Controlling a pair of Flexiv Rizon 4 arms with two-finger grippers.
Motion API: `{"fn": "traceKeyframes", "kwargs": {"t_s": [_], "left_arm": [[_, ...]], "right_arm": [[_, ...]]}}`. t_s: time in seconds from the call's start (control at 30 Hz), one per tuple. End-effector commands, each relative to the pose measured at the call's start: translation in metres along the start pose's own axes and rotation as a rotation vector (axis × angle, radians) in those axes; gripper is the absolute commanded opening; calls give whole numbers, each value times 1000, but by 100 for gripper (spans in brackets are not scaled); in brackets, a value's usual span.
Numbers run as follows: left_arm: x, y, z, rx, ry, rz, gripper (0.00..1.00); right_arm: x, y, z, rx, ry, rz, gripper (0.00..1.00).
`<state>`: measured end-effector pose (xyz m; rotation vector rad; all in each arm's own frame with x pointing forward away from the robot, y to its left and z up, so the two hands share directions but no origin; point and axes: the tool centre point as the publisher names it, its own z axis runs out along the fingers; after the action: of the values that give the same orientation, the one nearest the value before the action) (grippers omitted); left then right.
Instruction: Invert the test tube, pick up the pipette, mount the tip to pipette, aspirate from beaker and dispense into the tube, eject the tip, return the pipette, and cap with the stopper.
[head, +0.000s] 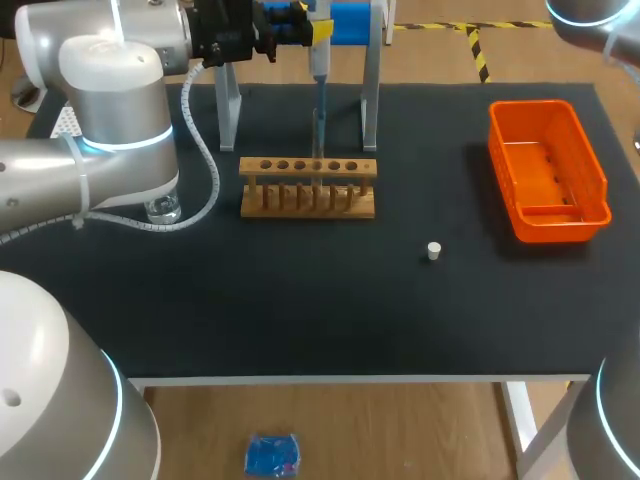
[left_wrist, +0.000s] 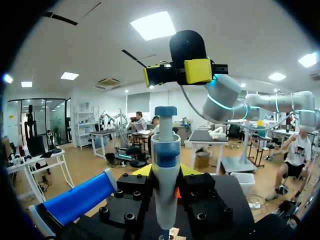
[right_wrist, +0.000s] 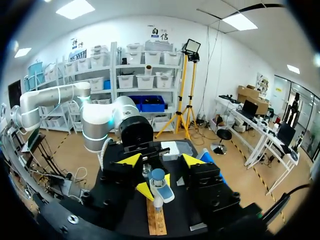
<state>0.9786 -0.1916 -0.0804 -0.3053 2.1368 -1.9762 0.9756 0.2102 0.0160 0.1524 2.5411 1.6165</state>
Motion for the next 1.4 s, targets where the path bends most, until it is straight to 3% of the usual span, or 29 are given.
{"fn": "traceKeyframes", "kwargs": {"t_s": [0.03,0.23,0.5,0.77,1.0,1.2,1.4], "left_arm": [[1,0,1,4,-5,1,0],[1,0,1,4,-5,1,0],[1,0,1,4,-5,1,0],[1,0,1,4,-5,1,0],[1,0,1,4,-5,1,0],[1,0,1,4,-5,1,0],[1,0,1,4,-5,1,0]], "right_arm": [[8,-11,-22,-23,-12,-25,100],[11,-33,-41,-26,-11,-80,100],[16,-81,-52,-32,-19,-132,100],[15,-123,-49,-115,23,-150,100],[20,-161,-34,-158,-5,-188,100],[25,-199,-8,-143,-33,-194,100],[20,-229,16,-150,-16,-142,100]]}}
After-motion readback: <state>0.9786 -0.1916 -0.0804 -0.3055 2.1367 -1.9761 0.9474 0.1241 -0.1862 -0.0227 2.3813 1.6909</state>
